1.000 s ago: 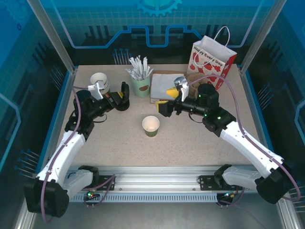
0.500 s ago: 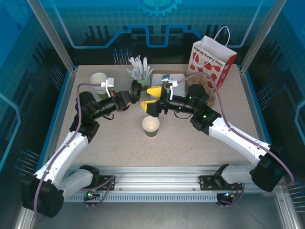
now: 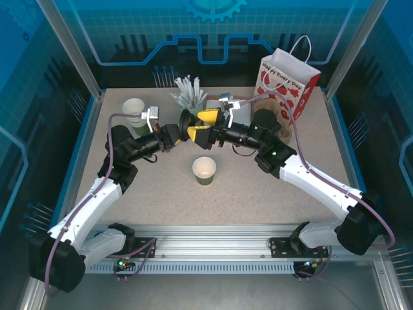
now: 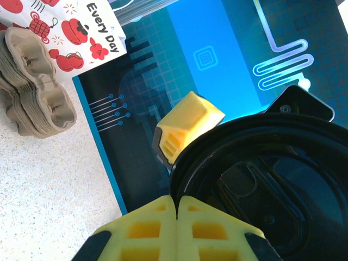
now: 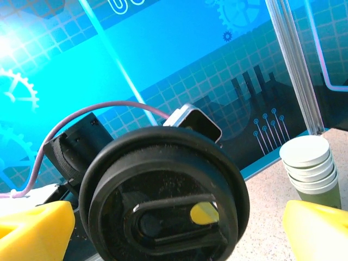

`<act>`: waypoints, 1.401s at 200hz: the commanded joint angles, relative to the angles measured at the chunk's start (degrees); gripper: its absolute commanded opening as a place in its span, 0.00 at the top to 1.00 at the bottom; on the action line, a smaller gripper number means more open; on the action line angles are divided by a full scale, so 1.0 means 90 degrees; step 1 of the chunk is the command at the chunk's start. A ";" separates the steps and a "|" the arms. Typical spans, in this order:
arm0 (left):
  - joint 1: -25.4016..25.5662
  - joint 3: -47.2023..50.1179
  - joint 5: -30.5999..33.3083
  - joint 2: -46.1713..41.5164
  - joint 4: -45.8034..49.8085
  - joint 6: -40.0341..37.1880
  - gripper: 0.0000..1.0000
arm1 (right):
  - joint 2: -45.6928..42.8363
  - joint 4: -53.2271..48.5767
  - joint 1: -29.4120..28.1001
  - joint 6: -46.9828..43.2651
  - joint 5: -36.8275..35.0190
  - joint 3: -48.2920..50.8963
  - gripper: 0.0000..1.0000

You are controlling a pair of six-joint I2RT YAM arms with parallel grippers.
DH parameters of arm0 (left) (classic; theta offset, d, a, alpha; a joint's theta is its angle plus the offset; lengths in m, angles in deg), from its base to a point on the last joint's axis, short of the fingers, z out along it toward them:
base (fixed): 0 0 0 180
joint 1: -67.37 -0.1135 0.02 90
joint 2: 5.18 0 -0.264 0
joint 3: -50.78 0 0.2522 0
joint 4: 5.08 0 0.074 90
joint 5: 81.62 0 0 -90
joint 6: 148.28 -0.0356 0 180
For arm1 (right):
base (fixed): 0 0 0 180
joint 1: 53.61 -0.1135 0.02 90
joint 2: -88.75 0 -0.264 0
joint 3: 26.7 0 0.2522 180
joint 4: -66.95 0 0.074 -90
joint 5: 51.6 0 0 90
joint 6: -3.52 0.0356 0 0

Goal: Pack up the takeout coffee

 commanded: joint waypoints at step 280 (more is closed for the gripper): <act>0.0112 0.0053 0.0009 -0.0040 -0.0126 -0.0117 1.00 | 0.0082 -0.0361 -0.0274 -0.0150 0.0006 -0.0083 0.14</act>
